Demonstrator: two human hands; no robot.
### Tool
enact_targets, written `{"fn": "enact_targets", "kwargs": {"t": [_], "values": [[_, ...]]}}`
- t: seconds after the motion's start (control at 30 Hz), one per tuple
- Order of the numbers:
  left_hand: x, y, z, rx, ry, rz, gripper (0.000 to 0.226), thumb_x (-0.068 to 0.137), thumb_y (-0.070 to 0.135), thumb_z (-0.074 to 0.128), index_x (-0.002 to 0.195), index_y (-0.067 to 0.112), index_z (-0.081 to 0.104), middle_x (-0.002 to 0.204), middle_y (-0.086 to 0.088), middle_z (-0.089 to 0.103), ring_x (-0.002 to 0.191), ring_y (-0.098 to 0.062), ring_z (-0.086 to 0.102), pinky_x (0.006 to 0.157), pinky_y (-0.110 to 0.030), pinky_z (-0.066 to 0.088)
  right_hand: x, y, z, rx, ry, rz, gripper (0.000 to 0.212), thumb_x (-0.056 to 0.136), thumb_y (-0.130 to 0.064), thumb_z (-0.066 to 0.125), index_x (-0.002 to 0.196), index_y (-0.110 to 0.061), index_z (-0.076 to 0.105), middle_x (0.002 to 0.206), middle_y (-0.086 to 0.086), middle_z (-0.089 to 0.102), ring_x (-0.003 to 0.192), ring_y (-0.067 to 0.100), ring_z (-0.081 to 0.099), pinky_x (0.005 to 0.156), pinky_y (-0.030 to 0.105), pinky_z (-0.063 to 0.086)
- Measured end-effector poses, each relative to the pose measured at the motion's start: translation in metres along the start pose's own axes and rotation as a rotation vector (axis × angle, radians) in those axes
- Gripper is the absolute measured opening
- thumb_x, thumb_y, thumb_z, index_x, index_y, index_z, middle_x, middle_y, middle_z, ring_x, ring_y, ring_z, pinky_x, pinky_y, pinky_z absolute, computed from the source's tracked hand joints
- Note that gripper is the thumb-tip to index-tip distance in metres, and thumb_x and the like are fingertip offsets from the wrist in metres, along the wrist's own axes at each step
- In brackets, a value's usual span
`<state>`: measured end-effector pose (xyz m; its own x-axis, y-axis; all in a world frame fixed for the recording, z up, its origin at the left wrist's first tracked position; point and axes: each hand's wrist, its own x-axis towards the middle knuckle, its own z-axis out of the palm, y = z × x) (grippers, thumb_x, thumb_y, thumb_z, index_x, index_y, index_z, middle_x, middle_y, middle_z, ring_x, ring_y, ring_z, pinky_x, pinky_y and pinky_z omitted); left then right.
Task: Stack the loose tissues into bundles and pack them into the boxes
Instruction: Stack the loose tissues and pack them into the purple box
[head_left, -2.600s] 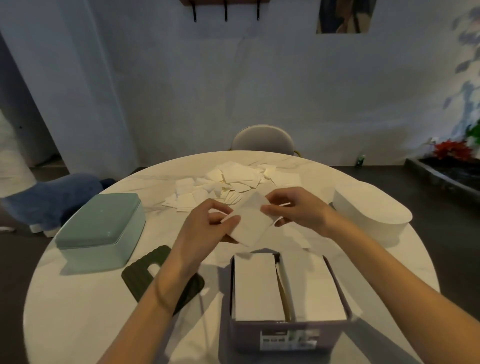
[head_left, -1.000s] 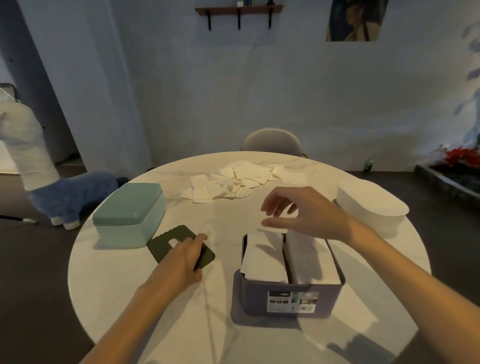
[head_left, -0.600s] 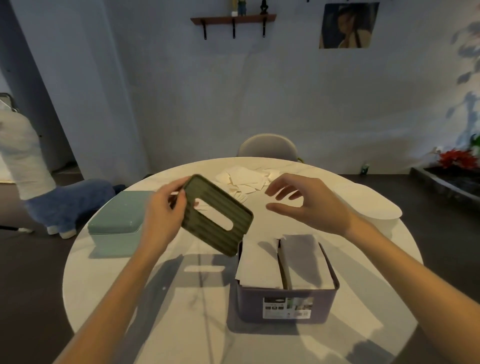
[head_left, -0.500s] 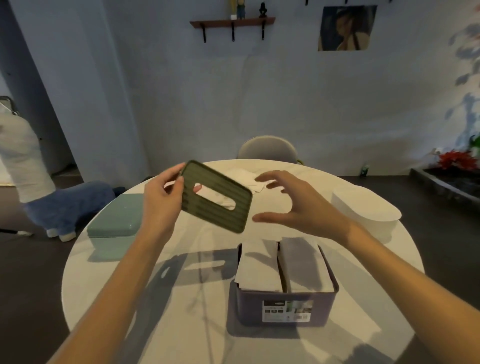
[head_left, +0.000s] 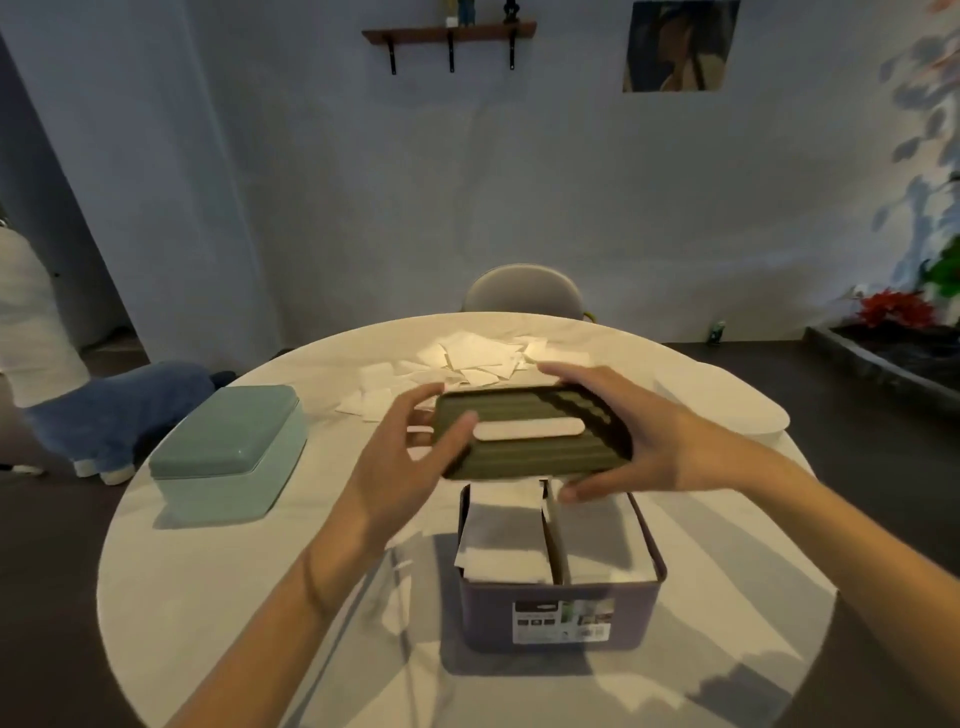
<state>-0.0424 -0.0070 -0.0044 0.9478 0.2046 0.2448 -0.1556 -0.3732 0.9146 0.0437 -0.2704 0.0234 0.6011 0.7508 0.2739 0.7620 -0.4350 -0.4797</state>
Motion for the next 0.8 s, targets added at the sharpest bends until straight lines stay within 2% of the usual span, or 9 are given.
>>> {"fn": "enact_targets", "kwargs": {"t": [0.07,0.13,0.23,0.3,0.4,0.53,0.67,0.8], "values": [[-0.008,-0.017,0.001,0.078,-0.086,0.096,0.066,0.08,0.063,0.063,0.14,0.042,0.046,0.128,0.022,0.052,0.113,0.0,0.058,0.082,-0.012,0.054,-0.021,0.008,0.008,0.094,-0.045,0.047,0.106,0.07,-0.054,0.088,0.153,-0.052,0.022,0.15,-0.026,0.036,0.137,0.001,0.038,0.109,0.023,0.044],[-0.012,-0.033,0.003,0.137,-0.169,0.199,0.062,0.085,0.071,0.062,0.14,0.047,0.047,0.139,0.025,0.05,0.123,0.006,0.053,0.097,-0.013,0.05,-0.036,0.011,0.017,0.11,-0.064,0.072,0.105,0.069,-0.057,0.088,0.151,-0.056,0.021,0.148,-0.025,0.038,0.137,0.003,0.04,0.11,0.028,0.045],[-0.019,-0.04,0.015,0.249,-0.286,0.251,0.063,0.085,0.082,0.048,0.139,0.05,0.045,0.139,0.03,0.049,0.127,0.012,0.046,0.098,-0.006,0.041,-0.049,0.011,0.033,0.12,-0.065,0.079,0.106,0.069,-0.059,0.087,0.152,-0.053,0.022,0.148,-0.019,0.038,0.137,0.007,0.043,0.109,0.034,0.047],[-0.024,-0.039,0.023,0.319,-0.325,0.278,0.069,0.088,0.084,0.034,0.143,0.043,0.045,0.138,0.028,0.048,0.128,0.01,0.045,0.102,-0.01,0.039,-0.053,0.009,0.041,0.131,-0.057,0.071,0.106,0.07,-0.059,0.087,0.153,-0.051,0.023,0.148,-0.017,0.037,0.136,0.009,0.043,0.108,0.034,0.048],[-0.03,-0.038,0.029,0.424,-0.3,0.315,0.075,0.093,0.081,0.025,0.146,0.033,0.045,0.137,0.027,0.043,0.131,0.005,0.043,0.107,-0.018,0.04,-0.057,0.003,0.046,0.082,-0.072,0.088,0.105,0.071,-0.066,0.083,0.153,-0.053,0.019,0.146,-0.023,0.033,0.135,0.006,0.041,0.106,0.03,0.049],[-0.038,-0.037,0.034,0.483,-0.286,0.365,0.073,0.096,0.077,0.024,0.149,0.03,0.042,0.14,0.024,0.041,0.131,0.002,0.043,0.11,-0.021,0.039,-0.062,-0.005,0.051,-0.22,-0.027,0.077,0.099,0.076,-0.087,0.057,0.156,-0.052,0.01,0.147,-0.021,0.03,0.134,0.001,0.032,0.11,0.027,0.042],[-0.037,-0.037,0.035,0.576,-0.279,0.384,0.073,0.096,0.074,0.025,0.151,0.028,0.041,0.145,0.019,0.041,0.132,0.001,0.041,0.112,-0.022,0.038,-0.065,-0.004,0.053,-0.265,-0.086,0.091,0.098,0.08,-0.092,0.04,0.159,-0.046,0.003,0.156,-0.018,0.022,0.141,0.0,0.024,0.116,0.027,0.036],[-0.041,-0.035,0.037,0.651,-0.232,0.437,0.069,0.099,0.068,0.026,0.148,0.024,0.047,0.143,0.013,0.048,0.13,-0.002,0.044,0.111,-0.016,0.034,-0.07,-0.006,0.054,-0.266,-0.074,0.099,0.092,0.087,-0.086,0.038,0.16,-0.041,0.004,0.159,-0.02,0.017,0.144,-0.003,0.021,0.117,0.024,0.033]]}}
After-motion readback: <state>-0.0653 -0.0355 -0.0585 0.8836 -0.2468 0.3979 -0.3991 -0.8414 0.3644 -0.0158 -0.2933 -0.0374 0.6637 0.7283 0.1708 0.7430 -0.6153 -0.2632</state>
